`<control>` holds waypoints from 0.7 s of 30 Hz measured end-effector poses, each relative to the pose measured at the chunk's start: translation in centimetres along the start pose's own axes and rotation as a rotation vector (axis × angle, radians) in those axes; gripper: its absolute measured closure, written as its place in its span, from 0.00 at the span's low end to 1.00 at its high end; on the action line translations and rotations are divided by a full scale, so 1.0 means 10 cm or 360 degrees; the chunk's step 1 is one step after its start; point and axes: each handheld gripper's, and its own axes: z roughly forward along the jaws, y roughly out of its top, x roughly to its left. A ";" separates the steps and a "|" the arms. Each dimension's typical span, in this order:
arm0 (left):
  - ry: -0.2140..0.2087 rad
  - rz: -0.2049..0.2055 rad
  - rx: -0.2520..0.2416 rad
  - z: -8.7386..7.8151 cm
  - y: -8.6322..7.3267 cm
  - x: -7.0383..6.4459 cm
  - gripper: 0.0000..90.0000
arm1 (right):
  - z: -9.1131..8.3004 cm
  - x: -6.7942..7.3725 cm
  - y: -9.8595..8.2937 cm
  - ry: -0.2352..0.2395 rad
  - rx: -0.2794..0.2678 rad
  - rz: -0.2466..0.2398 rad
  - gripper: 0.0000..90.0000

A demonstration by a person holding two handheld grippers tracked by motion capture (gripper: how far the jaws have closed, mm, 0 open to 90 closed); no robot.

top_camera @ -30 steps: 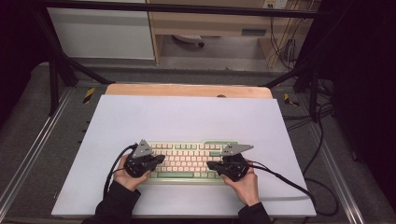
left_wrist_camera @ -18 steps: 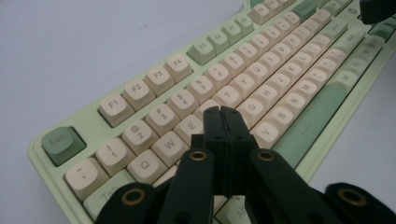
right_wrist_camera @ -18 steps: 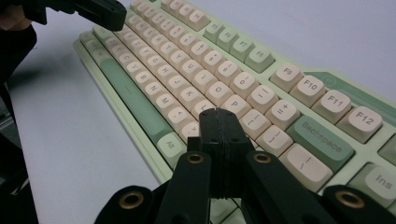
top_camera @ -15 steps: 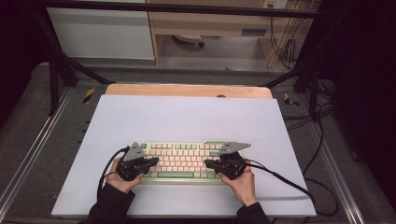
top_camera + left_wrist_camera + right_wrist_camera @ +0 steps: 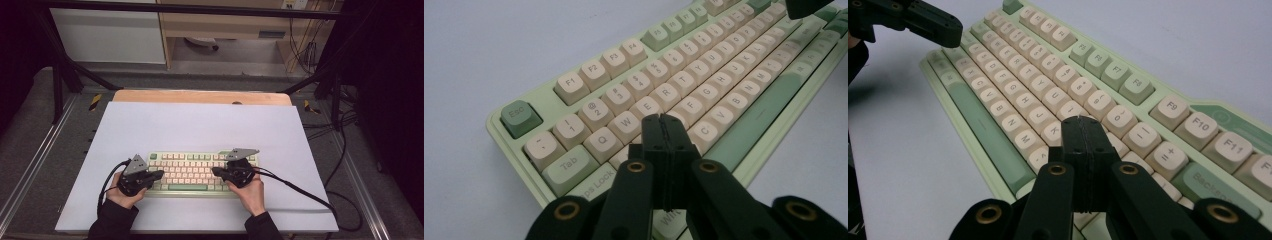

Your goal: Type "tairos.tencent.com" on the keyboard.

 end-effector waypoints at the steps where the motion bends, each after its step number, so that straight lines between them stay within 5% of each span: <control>1: -0.0002 -0.0001 -0.0001 0.00 0.00 0.00 1.00 | 0.02 0.00 0.01 0.0000 -0.0001 0.0003 1.00; 21: -0.0005 -0.0005 0.0001 0.01 -0.01 0.02 1.00 | 0.35 -0.04 0.06 -0.0056 0.0080 0.0014 1.00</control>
